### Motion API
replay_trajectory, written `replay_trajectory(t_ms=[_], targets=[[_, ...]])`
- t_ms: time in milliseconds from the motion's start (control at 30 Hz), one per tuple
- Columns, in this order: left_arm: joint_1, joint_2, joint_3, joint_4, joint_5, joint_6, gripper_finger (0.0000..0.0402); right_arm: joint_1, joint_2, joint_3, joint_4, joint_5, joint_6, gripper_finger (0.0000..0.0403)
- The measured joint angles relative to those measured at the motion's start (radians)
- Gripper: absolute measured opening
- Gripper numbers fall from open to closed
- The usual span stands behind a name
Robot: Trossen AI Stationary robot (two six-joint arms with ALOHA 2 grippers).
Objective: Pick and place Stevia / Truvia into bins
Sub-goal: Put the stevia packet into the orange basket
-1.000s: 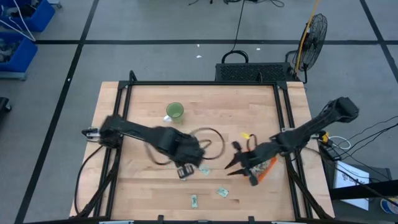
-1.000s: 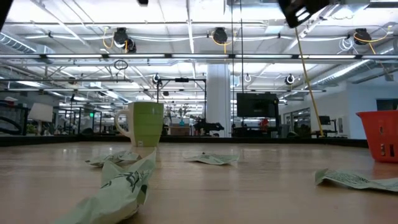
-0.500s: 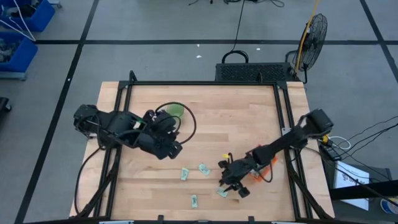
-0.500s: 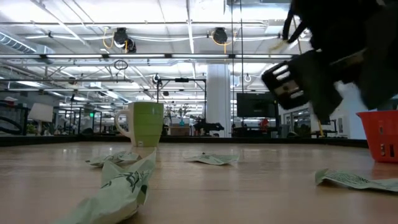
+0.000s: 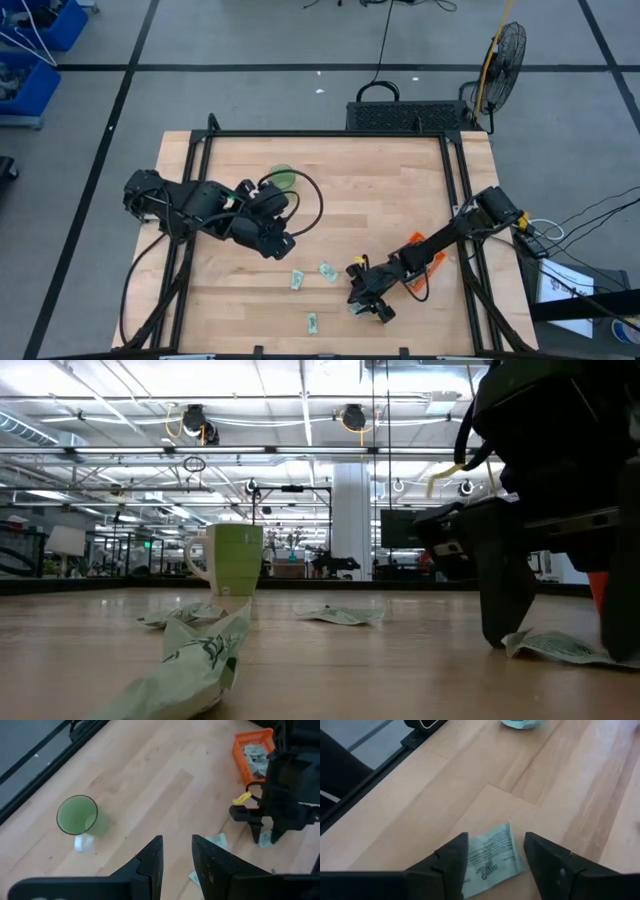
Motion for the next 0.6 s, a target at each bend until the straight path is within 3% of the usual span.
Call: replay_trajectory(t_ms=[100,300,467,600], targets=[[0.0,0.0,0.0,0.0,0.014,0.001,0.0106,-0.002,-0.009,0.001,-0.016,-0.005,0.034,0.0143],[0.0,0.0,0.0,-0.001,0.014,0.022,0.0106,-0.026,-0.026,-0.002,-0.033,-0.057,0.108,0.0019],[0.0,0.0,0.0,-0.002,0.014,0.033,0.0106,-0.036,-0.108,-0.009,-0.105,-0.065,0.163,0.0011],[0.0,0.0,0.0,-0.003,0.014,0.033,0.0106,-0.035,-0.313,-0.006,-0.28,-0.058,0.188,0.0004]])
